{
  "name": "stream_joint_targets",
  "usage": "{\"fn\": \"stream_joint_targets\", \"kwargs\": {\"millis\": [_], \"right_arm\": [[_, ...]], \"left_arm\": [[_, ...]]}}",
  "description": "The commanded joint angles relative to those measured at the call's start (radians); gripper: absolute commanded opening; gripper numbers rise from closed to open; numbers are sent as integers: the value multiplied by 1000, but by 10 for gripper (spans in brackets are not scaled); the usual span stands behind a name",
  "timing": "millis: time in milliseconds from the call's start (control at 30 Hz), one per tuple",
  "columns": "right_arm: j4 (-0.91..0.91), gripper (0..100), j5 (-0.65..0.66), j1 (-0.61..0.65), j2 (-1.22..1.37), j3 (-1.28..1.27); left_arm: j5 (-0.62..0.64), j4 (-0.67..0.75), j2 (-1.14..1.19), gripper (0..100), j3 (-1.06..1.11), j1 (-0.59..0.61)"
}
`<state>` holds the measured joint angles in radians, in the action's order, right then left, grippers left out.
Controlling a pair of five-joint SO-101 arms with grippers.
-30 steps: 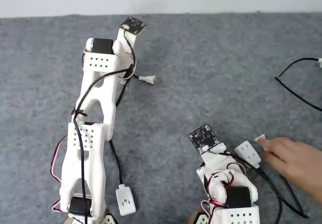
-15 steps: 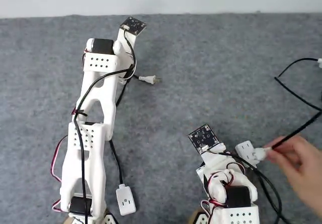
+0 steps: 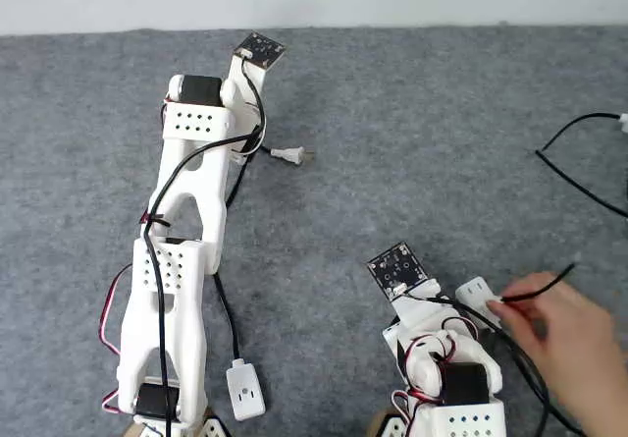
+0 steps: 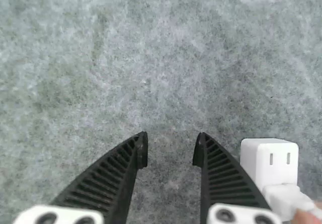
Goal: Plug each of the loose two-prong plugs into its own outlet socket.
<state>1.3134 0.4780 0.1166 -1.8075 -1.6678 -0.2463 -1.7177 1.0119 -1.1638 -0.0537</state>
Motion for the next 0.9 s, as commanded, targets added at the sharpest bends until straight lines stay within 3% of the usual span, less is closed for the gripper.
{"fn": "stream_joint_targets", "kwargs": {"millis": [0, 867], "right_arm": [[7, 162, 11, -8, -7, -17], [7, 162, 11, -8, -7, -17]], "left_arm": [[11, -23, -15, 29, -53, 3], [18, -43, -44, 29, -96, 44]]}}
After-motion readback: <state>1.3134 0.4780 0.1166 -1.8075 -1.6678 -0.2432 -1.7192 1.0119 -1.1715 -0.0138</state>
